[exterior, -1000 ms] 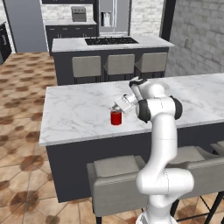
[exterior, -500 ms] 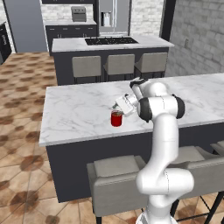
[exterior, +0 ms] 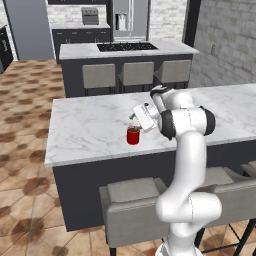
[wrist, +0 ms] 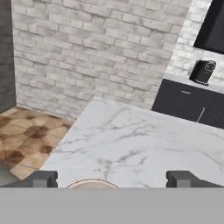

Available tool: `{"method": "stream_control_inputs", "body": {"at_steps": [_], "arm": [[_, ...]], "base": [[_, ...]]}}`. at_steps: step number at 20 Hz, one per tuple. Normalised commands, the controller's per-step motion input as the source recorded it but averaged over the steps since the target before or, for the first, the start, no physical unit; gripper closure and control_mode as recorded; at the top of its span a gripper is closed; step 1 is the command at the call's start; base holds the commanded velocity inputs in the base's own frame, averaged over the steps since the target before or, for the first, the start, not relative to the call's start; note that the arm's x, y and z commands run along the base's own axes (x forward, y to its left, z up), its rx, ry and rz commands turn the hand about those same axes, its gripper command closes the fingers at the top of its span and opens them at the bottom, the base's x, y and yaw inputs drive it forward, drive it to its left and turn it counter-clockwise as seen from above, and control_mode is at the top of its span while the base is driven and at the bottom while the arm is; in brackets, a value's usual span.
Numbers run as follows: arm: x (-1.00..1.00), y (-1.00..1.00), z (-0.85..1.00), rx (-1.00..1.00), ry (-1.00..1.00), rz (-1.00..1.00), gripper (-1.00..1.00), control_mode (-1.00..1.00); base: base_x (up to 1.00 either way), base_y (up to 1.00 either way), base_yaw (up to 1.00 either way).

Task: Pick up the marshmallow and place it in the cup of hot chocolate on the dining counter.

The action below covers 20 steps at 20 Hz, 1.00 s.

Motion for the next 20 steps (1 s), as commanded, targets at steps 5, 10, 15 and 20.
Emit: {"method": "stream_control_inputs", "body": {"at_steps": [5, 10, 15, 20], "arm": [[-0.66, -0.03, 0.41, 0.0, -0.14, 0.0, -1.0, -1.0], [-0.93, 0.0, 0.54, 0.0, -0.18, 0.0, -1.0, -1.0], [-1.0, 0.0, 0.55, 0.0, -0.25, 0.0, -1.0, -1.0], [-1.0, 0.0, 0.65, 0.0, -0.33, 0.0, -1.0, -1.0]], "base": [[0.0, 0.0, 0.0], [0.0, 0.0, 0.0], [0.0, 0.0, 0.0], [0.0, 0.0, 0.0]]}}
